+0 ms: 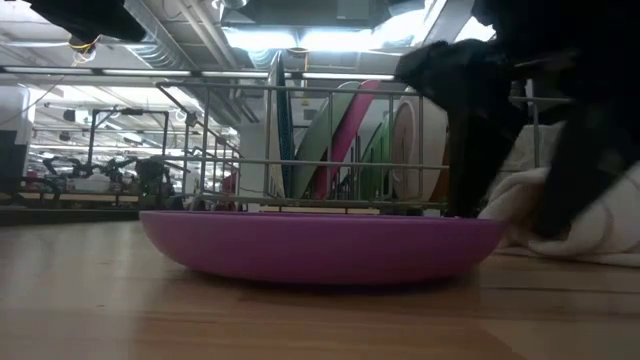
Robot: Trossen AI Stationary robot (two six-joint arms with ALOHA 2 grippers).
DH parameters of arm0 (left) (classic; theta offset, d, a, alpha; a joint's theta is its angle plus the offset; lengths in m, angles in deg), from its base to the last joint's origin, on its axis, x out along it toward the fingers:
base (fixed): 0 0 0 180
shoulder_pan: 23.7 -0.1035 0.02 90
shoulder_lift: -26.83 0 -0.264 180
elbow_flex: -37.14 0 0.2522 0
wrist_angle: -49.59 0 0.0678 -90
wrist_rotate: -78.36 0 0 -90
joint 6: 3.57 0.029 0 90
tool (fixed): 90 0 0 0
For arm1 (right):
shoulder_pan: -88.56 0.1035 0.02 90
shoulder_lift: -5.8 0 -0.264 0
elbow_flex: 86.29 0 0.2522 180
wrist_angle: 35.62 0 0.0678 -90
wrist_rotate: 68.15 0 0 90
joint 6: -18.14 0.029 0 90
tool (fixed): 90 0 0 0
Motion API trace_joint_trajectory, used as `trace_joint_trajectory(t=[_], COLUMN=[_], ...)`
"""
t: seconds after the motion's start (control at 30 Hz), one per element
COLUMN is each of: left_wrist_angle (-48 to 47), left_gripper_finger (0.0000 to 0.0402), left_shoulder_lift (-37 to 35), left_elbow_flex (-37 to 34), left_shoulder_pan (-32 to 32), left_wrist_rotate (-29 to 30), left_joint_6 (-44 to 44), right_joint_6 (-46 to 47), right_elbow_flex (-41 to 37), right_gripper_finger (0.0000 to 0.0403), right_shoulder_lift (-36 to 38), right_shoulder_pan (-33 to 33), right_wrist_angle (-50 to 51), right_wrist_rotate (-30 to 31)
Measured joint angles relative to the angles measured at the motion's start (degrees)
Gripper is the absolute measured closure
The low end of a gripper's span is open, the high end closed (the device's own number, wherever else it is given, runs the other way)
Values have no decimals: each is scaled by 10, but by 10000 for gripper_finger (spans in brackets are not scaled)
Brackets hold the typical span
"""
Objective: Sort dishes
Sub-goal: Put the violet plate in the dish rack
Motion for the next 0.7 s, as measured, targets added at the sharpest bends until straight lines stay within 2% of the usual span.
trace_joint_trajectory(t=[0.1,0.17,0.43,0.7], left_wrist_angle=[0,0,0,0], left_gripper_finger=[398,398,398,398], left_shoulder_lift=[0,0,0,0], left_elbow_flex=[0,0,0,0], left_shoulder_pan=[0,0,0,0], left_wrist_rotate=[0,0,0,0], left_joint_6=[0,0,0,0], right_joint_6=[-1,-2,22,42], right_elbow_flex=[0,0,1,0], right_gripper_finger=[206,206,211,294], right_shoulder_lift=[-13,-26,-42,-44], right_shoulder_pan=[-4,-5,-7,-9], right_wrist_angle=[-24,-34,-44,-67], right_wrist_rotate=[-55,-68,-15,-6])
